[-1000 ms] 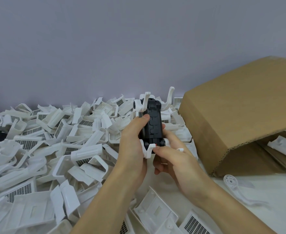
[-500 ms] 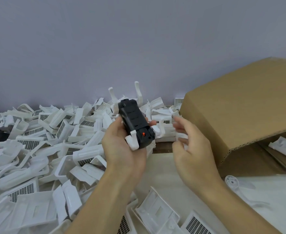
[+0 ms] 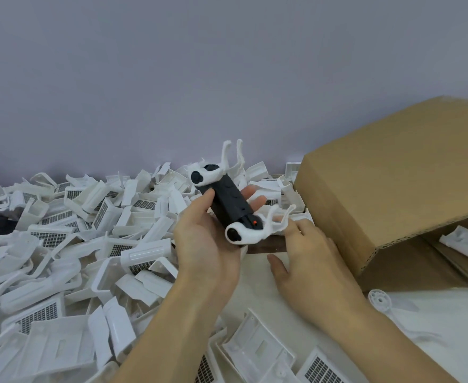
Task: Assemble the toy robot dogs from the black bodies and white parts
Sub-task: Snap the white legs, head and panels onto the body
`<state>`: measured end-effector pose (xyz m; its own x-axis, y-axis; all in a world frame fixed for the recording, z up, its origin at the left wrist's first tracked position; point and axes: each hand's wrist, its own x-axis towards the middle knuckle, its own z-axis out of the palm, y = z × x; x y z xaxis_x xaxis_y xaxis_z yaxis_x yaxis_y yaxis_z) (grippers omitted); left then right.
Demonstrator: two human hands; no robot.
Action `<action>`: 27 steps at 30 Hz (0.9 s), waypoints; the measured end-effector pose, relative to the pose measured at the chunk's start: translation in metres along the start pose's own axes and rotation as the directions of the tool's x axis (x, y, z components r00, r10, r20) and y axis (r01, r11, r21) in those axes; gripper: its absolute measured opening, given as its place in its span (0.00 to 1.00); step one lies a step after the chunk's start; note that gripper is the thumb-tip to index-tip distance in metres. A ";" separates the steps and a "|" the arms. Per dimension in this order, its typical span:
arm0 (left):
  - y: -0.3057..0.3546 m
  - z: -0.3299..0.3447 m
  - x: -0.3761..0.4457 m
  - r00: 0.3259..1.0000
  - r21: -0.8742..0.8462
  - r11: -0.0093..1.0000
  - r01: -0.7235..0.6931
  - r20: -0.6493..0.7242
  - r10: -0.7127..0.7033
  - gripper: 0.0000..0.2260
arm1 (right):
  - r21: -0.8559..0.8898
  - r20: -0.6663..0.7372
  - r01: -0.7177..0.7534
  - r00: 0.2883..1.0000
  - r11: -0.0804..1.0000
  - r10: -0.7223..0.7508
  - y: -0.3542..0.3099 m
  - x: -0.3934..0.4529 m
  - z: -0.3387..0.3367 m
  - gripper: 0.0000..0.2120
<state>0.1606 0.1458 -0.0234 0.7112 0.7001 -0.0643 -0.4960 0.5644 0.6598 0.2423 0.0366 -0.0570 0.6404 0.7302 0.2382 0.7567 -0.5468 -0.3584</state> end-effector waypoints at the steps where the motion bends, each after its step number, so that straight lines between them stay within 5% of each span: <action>1: 0.001 0.001 0.000 1.000 0.031 0.999 -0.015 0.019 0.014 0.11 | 0.025 0.008 -0.029 1.000 0.999 0.029 0.000 0.000 -0.002 0.21; 4: 0.002 0.006 0.000 0.996 0.168 0.982 -0.089 0.042 0.083 0.18 | 0.063 -0.006 -0.078 0.997 0.995 0.078 -0.003 -0.002 -0.007 0.06; 8: 0.001 0.010 -0.001 0.995 0.293 0.951 -0.095 0.044 0.085 0.35 | 0.045 -0.032 -0.136 0.990 0.990 0.137 -0.006 -0.003 -0.010 0.20; 12: 0.000 0.005 0.002 0.994 0.306 0.948 -0.093 0.084 0.070 0.27 | -0.037 -0.096 -0.110 0.990 0.993 0.107 -0.012 -0.004 -0.013 0.19; 14: 0.000 0.002 0.003 0.991 0.283 0.954 -0.096 0.114 0.066 0.22 | -0.008 -0.160 -0.094 0.983 0.996 0.092 -0.013 -0.003 -0.016 0.10; 18: 0.001 -0.001 0.006 0.995 0.209 0.973 -0.096 0.058 0.086 0.22 | 0.046 -0.316 -0.056 0.946 0.997 0.068 -0.012 -0.001 -0.013 0.26; 23: -0.004 -0.002 0.004 0.979 0.473 0.863 -0.178 -0.003 0.203 0.28 | 0.283 -0.649 0.129 0.755 0.951 0.090 -0.010 0.003 -0.010 0.17; 27: -0.012 0.000 -0.001 0.972 0.672 0.705 -0.227 0.113 0.204 0.18 | 0.498 -0.703 0.288 0.686 0.818 0.187 -0.009 0.006 -0.013 0.18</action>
<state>0.1654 0.1384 -0.0311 0.6465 0.7465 0.1572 -0.1759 -0.0547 0.9829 0.2408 0.0409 -0.0408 0.6733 0.1112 0.7310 0.7376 -0.0326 -0.6744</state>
